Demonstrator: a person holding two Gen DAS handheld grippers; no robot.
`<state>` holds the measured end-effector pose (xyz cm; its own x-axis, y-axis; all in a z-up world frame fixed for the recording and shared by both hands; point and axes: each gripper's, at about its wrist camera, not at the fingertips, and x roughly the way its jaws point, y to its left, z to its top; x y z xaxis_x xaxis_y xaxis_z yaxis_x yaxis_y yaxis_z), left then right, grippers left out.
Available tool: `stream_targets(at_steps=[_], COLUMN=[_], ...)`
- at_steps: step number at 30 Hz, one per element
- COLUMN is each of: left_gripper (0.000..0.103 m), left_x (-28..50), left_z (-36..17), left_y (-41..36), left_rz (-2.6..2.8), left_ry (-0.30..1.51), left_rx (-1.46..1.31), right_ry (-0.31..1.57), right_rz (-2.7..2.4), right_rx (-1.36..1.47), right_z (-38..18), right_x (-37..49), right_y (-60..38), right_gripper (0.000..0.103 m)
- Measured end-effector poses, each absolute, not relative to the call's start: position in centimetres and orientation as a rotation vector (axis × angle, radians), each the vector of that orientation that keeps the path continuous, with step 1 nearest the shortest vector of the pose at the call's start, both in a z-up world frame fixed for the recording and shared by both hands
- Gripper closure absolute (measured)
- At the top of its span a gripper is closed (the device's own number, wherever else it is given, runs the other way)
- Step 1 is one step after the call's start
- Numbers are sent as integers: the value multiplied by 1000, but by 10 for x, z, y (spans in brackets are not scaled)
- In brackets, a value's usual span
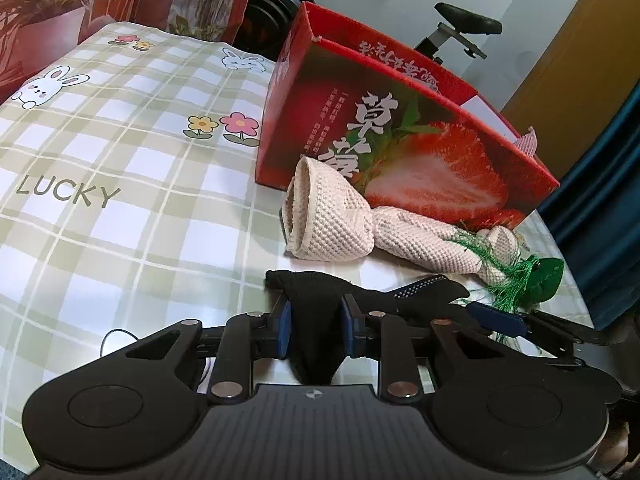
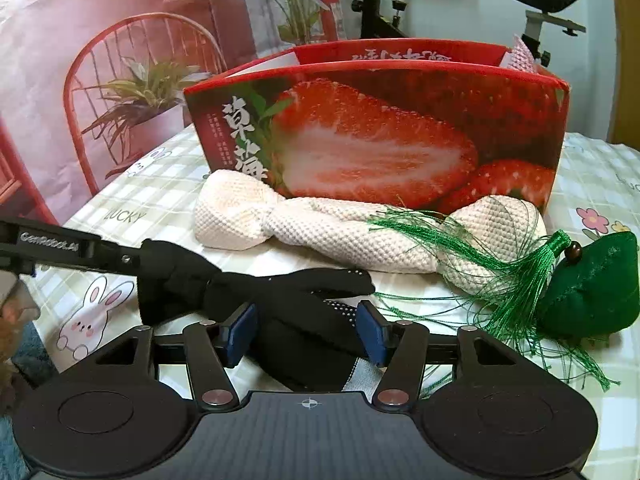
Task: Organize soft objects
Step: 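Close the left gripper on the black glove while the right gripper also closes on it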
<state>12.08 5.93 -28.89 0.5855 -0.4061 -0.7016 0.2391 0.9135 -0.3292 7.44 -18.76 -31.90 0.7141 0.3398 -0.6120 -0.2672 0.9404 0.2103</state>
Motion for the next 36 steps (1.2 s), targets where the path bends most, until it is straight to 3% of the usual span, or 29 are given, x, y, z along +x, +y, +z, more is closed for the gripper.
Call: stream_targets(at_steps=[22,28,36], left_gripper=[75,75,76], left_x=[123,124,124], left_z=[-295,-297,-298], left_y=[57,57,57], left_rz=[-375,-381,-384], left_ry=[875,874,880], left_rx=[-206,-212,-231], right_ry=[725,730,726], right_rz=[385,376,366], right_rx=[-38,-16,37], right_z=[-315,-318,-318], right_x=[63,66,68], right_y=[-181,-188,-197], right_gripper=[47,52,72])
